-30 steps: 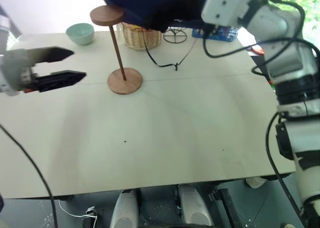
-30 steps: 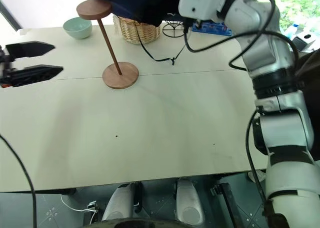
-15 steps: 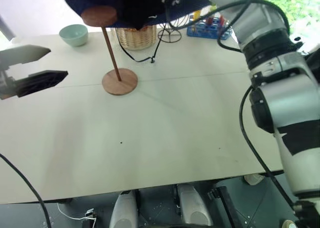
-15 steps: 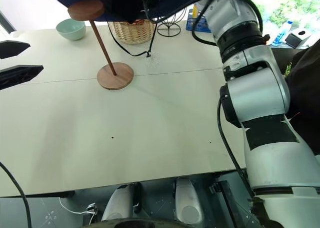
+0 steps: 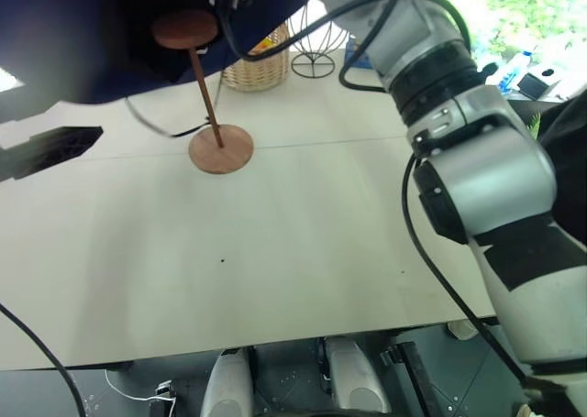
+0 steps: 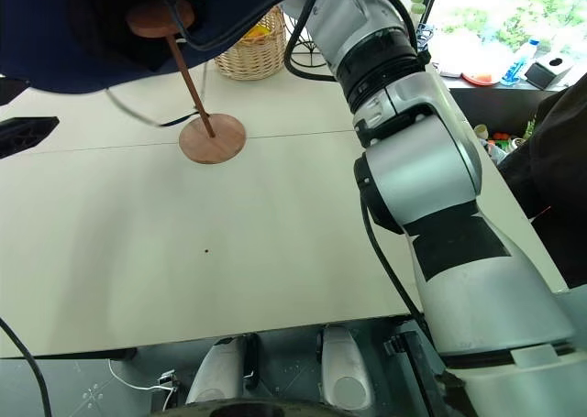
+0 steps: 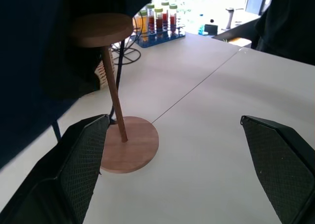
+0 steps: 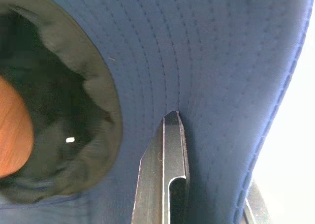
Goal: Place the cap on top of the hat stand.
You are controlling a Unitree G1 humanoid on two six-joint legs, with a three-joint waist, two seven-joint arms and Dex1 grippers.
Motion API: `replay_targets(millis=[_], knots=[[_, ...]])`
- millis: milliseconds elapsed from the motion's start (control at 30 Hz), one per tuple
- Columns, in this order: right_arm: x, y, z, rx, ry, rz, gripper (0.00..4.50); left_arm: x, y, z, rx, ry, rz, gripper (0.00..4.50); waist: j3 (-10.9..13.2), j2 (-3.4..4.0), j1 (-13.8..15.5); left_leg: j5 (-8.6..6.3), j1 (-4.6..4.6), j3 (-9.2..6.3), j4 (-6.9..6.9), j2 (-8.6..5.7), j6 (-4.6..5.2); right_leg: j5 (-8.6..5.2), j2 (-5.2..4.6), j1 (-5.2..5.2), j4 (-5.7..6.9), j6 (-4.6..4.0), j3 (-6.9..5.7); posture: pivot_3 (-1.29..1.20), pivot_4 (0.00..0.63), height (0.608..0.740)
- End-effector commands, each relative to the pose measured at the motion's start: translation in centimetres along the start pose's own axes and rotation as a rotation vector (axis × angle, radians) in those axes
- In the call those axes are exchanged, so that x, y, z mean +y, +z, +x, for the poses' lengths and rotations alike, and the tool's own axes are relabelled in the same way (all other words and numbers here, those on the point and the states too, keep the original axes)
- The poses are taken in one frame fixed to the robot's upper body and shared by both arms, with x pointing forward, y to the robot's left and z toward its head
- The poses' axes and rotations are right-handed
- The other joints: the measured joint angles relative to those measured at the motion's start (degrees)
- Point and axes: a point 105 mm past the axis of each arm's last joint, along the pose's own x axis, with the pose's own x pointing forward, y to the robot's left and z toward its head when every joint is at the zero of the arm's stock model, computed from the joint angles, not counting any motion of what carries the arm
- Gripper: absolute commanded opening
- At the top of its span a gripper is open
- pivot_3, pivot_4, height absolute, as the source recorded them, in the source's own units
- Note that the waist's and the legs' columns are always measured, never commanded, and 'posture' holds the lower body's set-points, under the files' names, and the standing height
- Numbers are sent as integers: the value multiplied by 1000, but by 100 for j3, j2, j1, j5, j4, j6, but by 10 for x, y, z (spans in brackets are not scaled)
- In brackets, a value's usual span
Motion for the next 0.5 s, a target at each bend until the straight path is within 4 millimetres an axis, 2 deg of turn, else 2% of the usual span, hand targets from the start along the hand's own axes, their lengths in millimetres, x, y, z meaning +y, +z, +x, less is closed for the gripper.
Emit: replay_targets(millis=[33, 233, 500], knots=[[-22, 11, -12, -87, -86, -9, 5, -1, 13, -11, -35, 29, 42, 4500, -2, -4, 6, 0, 0, -1, 0, 3, 0, 0, 2, 0, 0, 0, -1, 0, 150, 740], [4, 21, -49, -185, -96, -28, 5, 3, 15, -17, -42, 57, 35, 4500, -5, -8, 11, 1, 1, -1, 8, 4, 0, 3, 3, 4, 4, 6, -1, 0, 150, 740], [44, 8, -81, -115, -104, -77, 5, 5, 20, -12, -47, 41, 38, 4500, -5, -8, 9, 1, 3, 0, 8, 15, 0, 6, 16, 0, 9, 10, -1, 0, 150, 740]])
